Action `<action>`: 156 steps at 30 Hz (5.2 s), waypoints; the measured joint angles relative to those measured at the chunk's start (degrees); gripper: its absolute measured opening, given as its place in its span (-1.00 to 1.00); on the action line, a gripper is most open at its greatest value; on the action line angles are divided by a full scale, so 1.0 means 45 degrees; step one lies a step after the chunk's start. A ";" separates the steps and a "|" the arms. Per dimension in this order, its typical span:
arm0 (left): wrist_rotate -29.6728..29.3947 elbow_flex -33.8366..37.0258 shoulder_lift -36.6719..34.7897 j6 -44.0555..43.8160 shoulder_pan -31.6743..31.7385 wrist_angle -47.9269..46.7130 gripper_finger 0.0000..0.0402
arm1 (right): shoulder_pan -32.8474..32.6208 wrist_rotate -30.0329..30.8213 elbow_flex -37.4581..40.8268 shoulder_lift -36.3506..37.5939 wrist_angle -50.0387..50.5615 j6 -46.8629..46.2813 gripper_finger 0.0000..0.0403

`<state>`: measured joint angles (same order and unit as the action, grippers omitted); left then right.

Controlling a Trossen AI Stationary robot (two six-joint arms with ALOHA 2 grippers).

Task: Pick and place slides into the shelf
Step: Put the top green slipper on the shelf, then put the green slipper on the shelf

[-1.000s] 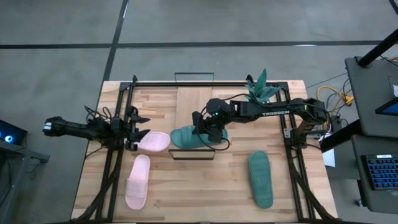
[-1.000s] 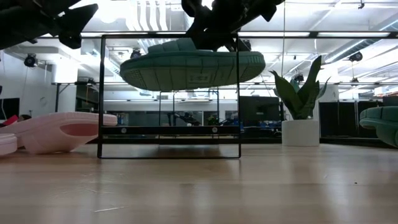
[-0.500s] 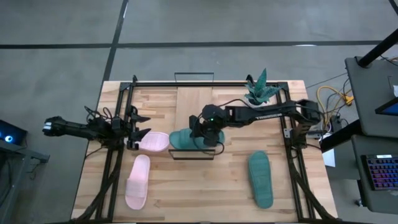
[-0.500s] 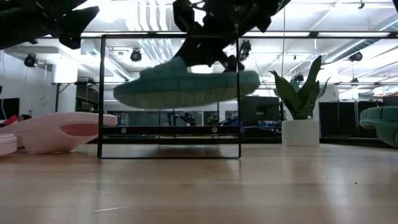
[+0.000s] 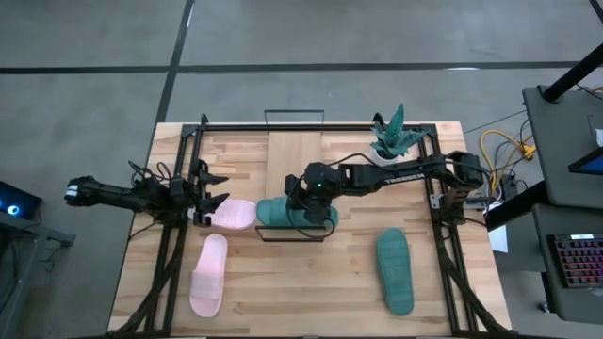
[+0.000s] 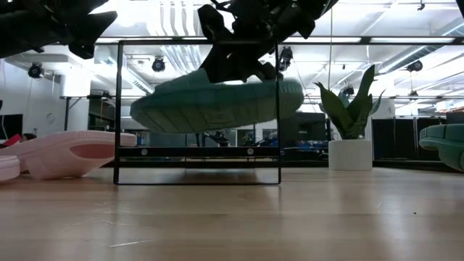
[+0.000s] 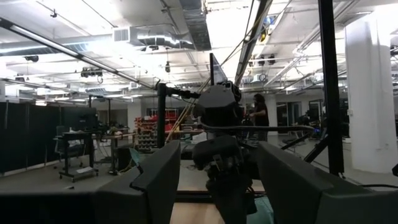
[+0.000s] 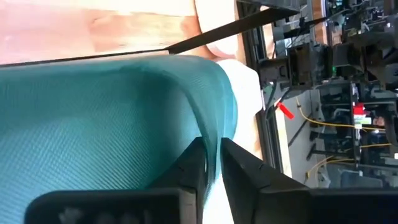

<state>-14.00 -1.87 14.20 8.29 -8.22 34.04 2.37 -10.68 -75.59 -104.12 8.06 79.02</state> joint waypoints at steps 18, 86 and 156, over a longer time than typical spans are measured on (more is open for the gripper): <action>0.0000 0.0000 0.0010 0.0024 -0.0001 -0.0008 -0.02 | -0.0059 0.0013 -0.0005 -0.0009 0.0156 -0.1381 -0.45; -0.1715 0.0000 0.0083 0.1001 0.0003 -0.0712 -0.02 | -0.2848 0.3394 -0.0616 0.5730 0.7377 -2.0816 -0.64; -0.2597 0.0102 0.0743 0.1370 0.0002 -0.1133 -0.02 | -0.3576 0.1010 -0.3672 -0.3480 1.8223 -3.3203 -0.20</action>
<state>-25.69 -1.41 17.54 14.46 -8.22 28.94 -13.72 -6.13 -92.12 -119.77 90.07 -70.39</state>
